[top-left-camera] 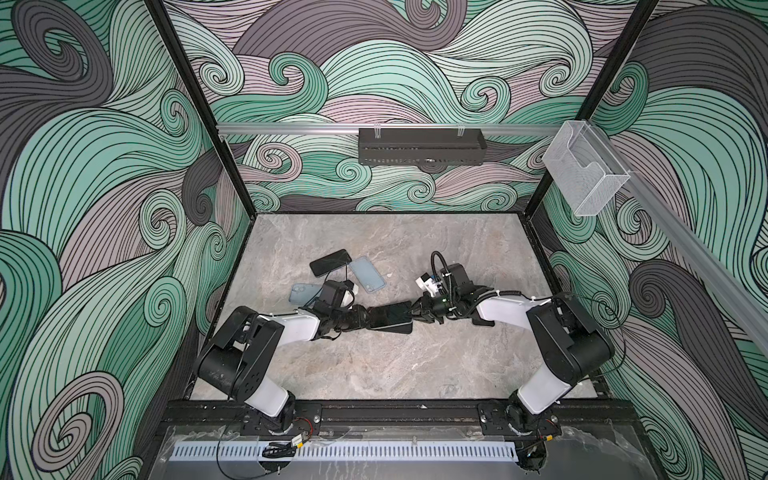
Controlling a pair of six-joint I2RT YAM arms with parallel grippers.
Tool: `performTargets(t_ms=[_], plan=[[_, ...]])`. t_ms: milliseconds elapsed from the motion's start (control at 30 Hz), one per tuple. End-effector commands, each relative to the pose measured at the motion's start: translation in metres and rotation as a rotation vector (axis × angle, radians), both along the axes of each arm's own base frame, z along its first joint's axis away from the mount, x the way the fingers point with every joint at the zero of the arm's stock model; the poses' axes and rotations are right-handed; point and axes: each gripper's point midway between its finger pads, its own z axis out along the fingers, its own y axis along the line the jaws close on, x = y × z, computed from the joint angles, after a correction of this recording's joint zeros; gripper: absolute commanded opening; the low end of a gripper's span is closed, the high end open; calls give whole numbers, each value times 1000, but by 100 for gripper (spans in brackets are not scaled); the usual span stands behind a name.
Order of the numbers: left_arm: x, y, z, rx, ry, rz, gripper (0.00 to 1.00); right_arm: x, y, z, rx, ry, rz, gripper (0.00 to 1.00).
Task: Put the phone into the phone case
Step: 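Insert the smartphone's end into the case's lens-hole end while the left gripper holds the case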
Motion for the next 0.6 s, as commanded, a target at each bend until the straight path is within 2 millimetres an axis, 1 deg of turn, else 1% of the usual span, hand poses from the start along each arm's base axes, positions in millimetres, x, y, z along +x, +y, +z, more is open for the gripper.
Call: performTargets(t_ms=[0,200,467,567], plan=[[11,-10,11,-15,-45,-32,41,-5,5,-10,-12,46,15,0],[12,-12,12,-20,-42,-35,41,-4,7,-17,-9,58,18,1],[10,-13,13,-30,-40,-37,40,-6,8,-28,-25,73,27,10],[8,-12,12,-30,-33,-34,40,-7,6,-32,-44,76,28,15]])
